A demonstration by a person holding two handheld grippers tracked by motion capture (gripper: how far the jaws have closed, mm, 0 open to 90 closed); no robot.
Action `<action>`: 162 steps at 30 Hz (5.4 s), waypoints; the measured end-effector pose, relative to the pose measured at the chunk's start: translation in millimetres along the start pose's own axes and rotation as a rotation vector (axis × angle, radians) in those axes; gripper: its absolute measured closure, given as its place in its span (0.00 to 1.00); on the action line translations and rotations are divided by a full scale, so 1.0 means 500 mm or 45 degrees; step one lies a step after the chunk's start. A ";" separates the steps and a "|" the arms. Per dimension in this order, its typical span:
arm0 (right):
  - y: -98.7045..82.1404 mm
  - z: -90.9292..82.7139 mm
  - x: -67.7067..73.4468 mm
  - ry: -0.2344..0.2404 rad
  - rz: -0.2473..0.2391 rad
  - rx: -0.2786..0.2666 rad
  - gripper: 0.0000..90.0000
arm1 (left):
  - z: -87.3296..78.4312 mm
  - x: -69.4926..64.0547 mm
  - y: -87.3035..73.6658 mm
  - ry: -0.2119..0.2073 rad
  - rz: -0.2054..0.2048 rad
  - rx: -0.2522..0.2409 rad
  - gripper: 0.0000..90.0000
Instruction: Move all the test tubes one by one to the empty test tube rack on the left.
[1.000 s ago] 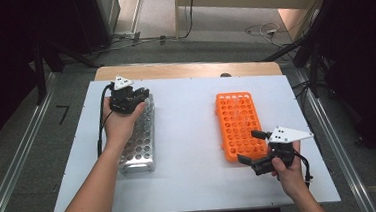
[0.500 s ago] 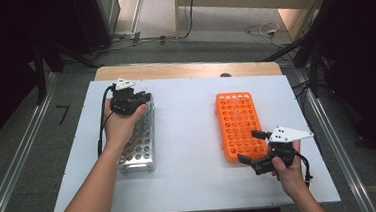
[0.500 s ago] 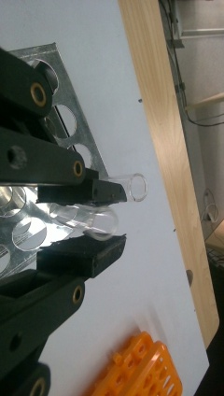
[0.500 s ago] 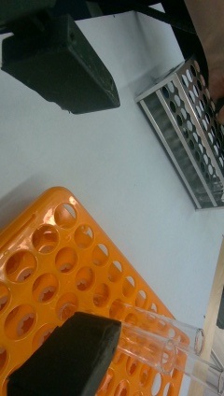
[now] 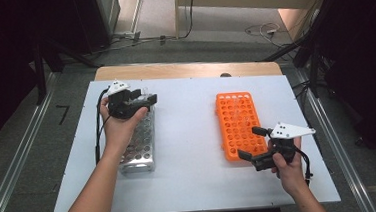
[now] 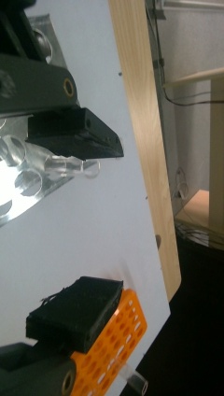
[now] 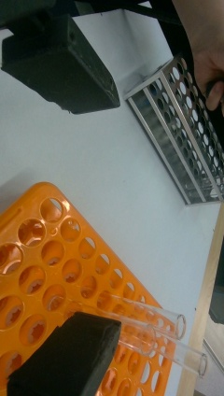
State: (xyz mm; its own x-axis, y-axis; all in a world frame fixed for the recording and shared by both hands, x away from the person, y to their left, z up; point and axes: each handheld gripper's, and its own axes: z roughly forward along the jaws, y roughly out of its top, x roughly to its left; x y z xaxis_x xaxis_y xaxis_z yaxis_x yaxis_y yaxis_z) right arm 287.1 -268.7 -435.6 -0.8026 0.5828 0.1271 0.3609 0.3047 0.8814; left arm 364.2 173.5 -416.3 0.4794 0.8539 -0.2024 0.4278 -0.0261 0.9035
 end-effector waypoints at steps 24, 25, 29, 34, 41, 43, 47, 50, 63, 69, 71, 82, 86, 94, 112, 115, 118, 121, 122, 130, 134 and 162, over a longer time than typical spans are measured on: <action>0.032 0.065 -0.090 -0.118 0.064 0.049 0.03 | -0.069 -0.121 -0.059 -0.185 0.042 -0.055 0.00; 0.031 0.067 -0.095 -0.116 0.074 0.049 0.04 | -0.071 -0.124 -0.059 -0.191 0.044 -0.059 0.00; 0.026 0.073 -0.107 -0.090 0.086 0.088 0.06 | -0.077 -0.135 -0.065 -0.202 0.048 -0.051 0.00; 0.020 0.070 -0.114 -0.108 0.098 0.135 0.28 | -0.080 -0.140 -0.072 -0.216 0.042 -0.044 0.00; -0.002 0.069 -0.129 -0.146 0.156 0.133 0.58 | -0.077 -0.149 -0.078 -0.227 0.047 -0.032 0.00; -0.005 0.072 -0.130 -0.175 0.155 0.142 0.61 | -0.076 -0.149 -0.080 -0.230 0.051 -0.023 0.00; -0.012 0.083 -0.125 -0.208 0.116 0.170 0.65 | -0.074 -0.148 -0.082 -0.235 0.046 -0.017 0.00; -0.011 0.086 -0.121 -0.232 0.095 0.168 0.68 | -0.073 -0.147 -0.083 -0.233 0.045 -0.014 0.00; -0.025 0.086 -0.109 -0.253 0.063 0.123 0.81 | -0.075 -0.149 -0.083 -0.232 0.037 -0.015 0.00; -0.020 0.084 -0.109 -0.251 0.086 0.124 0.82 | -0.075 -0.149 -0.082 -0.236 0.042 -0.012 0.00; -0.017 0.081 -0.109 -0.252 0.092 0.116 0.82 | -0.075 -0.149 -0.082 -0.238 0.039 -0.015 0.00; 0.017 0.050 -0.104 -0.271 0.122 0.075 0.82 | -0.076 -0.151 -0.081 -0.239 0.042 -0.009 0.00; 0.027 0.037 -0.102 -0.277 0.126 0.056 0.82 | -0.075 -0.153 -0.081 -0.243 0.042 -0.010 0.00; 0.047 0.012 -0.096 -0.288 0.125 0.006 0.82 | -0.078 -0.156 -0.077 -0.249 0.048 -0.014 0.00; 0.094 0.024 -0.026 -0.147 0.069 -0.013 0.82 | -0.086 -0.172 -0.068 -0.270 0.073 -0.024 0.00; 0.096 0.034 -0.015 -0.119 0.060 -0.006 0.82 | -0.085 -0.178 -0.067 -0.283 0.079 -0.023 0.00; 0.098 0.044 -0.001 -0.090 0.046 0.005 0.82 | -0.084 -0.184 -0.066 -0.290 0.088 -0.021 0.00; 0.099 0.055 0.013 -0.063 0.032 0.021 0.82 | -0.083 -0.190 -0.065 -0.301 0.096 -0.016 0.00; 0.100 0.059 0.018 -0.054 0.027 0.025 0.82 | -0.083 -0.192 -0.065 -0.308 0.102 -0.015 0.00; 0.098 0.084 0.047 -0.005 -0.002 0.056 0.82 | -0.079 -0.214 -0.064 -0.340 0.125 -0.005 0.00; 0.097 0.094 0.059 0.020 -0.009 0.066 0.82 | -0.076 -0.224 -0.064 -0.355 0.133 0.001 0.00; 0.084 0.161 0.149 0.138 -0.133 0.167 0.82 | -0.066 -0.281 -0.069 -0.529 0.203 0.045 0.37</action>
State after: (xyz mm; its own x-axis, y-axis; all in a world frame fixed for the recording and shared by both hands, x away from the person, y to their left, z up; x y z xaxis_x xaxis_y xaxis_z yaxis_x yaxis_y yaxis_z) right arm 280.7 -151.9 -425.9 -0.8829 0.4603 0.0922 0.3257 0.4592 0.8265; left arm 256.4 71.6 -406.6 0.8057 0.5566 -0.2026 0.3459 -0.1645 0.9237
